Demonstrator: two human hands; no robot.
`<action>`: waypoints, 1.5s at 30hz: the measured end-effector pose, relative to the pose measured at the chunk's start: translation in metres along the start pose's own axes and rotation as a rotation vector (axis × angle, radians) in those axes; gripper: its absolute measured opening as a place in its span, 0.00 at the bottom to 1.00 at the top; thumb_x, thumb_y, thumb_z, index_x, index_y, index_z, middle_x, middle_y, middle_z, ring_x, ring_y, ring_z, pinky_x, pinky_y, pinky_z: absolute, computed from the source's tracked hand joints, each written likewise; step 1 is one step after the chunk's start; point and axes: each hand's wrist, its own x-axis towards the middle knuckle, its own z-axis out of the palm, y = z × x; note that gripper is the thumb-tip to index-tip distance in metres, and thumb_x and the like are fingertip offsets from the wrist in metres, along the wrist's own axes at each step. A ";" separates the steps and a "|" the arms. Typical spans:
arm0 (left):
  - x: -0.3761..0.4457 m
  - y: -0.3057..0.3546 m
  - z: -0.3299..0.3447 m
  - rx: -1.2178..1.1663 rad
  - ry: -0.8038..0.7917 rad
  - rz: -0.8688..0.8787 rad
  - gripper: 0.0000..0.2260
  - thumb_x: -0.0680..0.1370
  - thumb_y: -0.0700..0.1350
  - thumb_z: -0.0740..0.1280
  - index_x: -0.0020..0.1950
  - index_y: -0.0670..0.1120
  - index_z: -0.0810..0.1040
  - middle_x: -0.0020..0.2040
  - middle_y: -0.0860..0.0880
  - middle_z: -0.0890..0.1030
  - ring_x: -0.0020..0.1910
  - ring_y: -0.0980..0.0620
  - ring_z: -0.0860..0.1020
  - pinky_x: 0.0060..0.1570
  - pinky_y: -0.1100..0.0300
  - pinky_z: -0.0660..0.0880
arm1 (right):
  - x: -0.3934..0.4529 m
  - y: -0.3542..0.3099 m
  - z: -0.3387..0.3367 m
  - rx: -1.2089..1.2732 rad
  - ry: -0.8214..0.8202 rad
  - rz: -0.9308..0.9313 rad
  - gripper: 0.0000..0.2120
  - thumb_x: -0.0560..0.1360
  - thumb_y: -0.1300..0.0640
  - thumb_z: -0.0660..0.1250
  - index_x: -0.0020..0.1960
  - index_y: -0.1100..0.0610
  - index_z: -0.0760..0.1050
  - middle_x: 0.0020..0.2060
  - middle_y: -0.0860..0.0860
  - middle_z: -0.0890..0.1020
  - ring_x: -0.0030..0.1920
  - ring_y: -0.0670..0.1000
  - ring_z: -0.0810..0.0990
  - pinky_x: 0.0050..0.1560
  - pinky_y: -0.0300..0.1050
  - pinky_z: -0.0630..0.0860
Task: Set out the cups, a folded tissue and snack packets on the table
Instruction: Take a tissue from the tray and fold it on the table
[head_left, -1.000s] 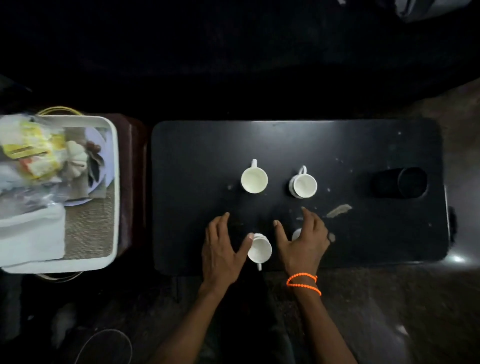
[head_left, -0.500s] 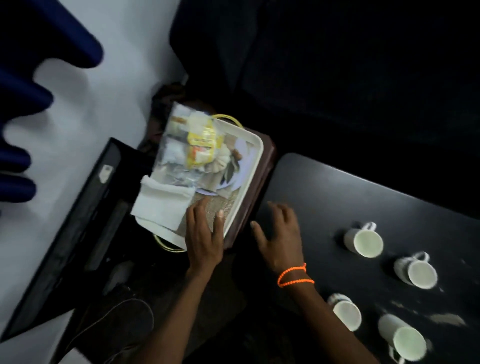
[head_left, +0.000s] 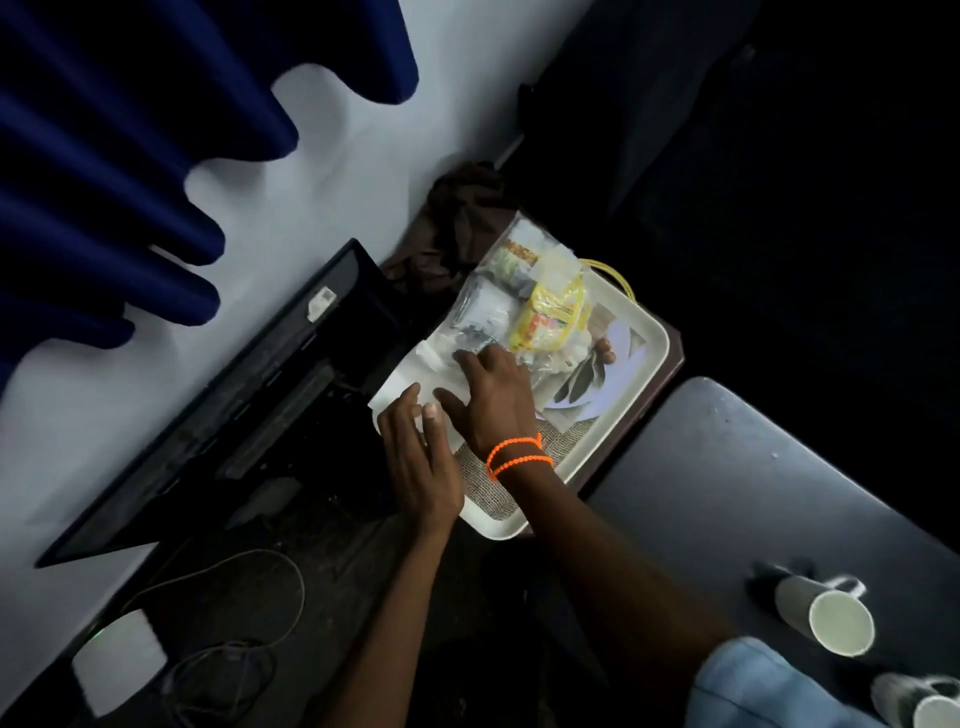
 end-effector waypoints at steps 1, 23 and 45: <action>0.002 0.000 -0.003 0.001 0.020 -0.011 0.22 0.85 0.53 0.56 0.71 0.41 0.77 0.65 0.43 0.79 0.62 0.54 0.75 0.64 0.69 0.69 | 0.006 -0.002 0.001 -0.035 -0.026 -0.006 0.23 0.72 0.46 0.72 0.63 0.57 0.78 0.51 0.57 0.78 0.54 0.60 0.77 0.53 0.54 0.73; 0.028 -0.009 0.009 -0.148 -0.096 -0.345 0.27 0.83 0.61 0.58 0.71 0.43 0.76 0.68 0.47 0.78 0.66 0.48 0.77 0.61 0.64 0.73 | -0.022 0.057 -0.043 0.602 -0.150 0.705 0.04 0.74 0.57 0.70 0.49 0.53 0.78 0.46 0.50 0.81 0.47 0.53 0.78 0.47 0.41 0.70; -0.100 0.114 0.140 -0.411 -0.986 -0.648 0.16 0.75 0.43 0.77 0.61 0.45 0.82 0.52 0.45 0.89 0.52 0.45 0.88 0.49 0.47 0.85 | -0.146 0.186 -0.152 0.748 0.097 0.767 0.23 0.67 0.60 0.78 0.60 0.51 0.77 0.47 0.42 0.83 0.46 0.42 0.82 0.38 0.31 0.78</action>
